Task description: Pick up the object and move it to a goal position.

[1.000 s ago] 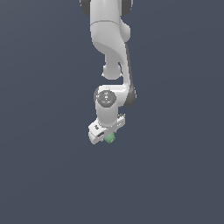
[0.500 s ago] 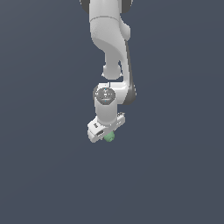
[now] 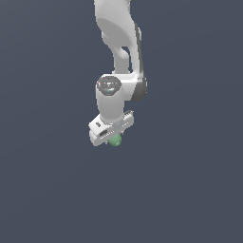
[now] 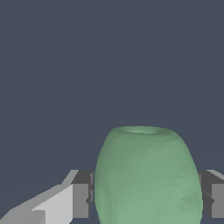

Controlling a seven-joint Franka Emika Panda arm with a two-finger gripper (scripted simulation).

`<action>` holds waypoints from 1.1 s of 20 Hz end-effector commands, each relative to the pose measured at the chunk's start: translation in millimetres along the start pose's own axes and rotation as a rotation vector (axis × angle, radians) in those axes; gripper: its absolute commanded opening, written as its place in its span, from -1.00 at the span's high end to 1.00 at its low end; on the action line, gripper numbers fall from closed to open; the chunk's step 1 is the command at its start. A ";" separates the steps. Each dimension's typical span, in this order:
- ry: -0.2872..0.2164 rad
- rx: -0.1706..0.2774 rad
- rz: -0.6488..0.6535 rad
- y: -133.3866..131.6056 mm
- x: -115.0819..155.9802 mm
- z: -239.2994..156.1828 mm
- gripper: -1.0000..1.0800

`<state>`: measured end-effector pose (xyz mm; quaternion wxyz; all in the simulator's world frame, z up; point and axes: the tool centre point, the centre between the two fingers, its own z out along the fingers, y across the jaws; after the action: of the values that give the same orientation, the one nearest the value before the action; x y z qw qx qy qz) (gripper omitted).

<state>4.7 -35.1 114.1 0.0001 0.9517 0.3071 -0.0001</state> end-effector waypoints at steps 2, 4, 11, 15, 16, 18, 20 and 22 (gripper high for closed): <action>0.001 -0.001 0.000 3.2 -8.3 -35.6 1.00; 0.001 -0.001 0.000 5.3 -13.7 -58.5 1.00; 0.001 0.000 -0.001 12.9 -32.8 -143.5 1.00; 0.002 0.001 -0.001 17.5 -43.0 -190.1 1.00; 0.002 0.001 -0.001 18.7 -45.5 -201.4 1.00; 0.002 0.001 -0.001 21.1 -50.3 -223.7 1.00; 0.002 0.001 -0.001 23.5 -54.9 -245.6 1.00; 0.002 0.001 -0.001 26.1 -59.3 -266.9 1.00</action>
<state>-25.8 -87.5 364.7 -0.0003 0.9516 0.3075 0.0010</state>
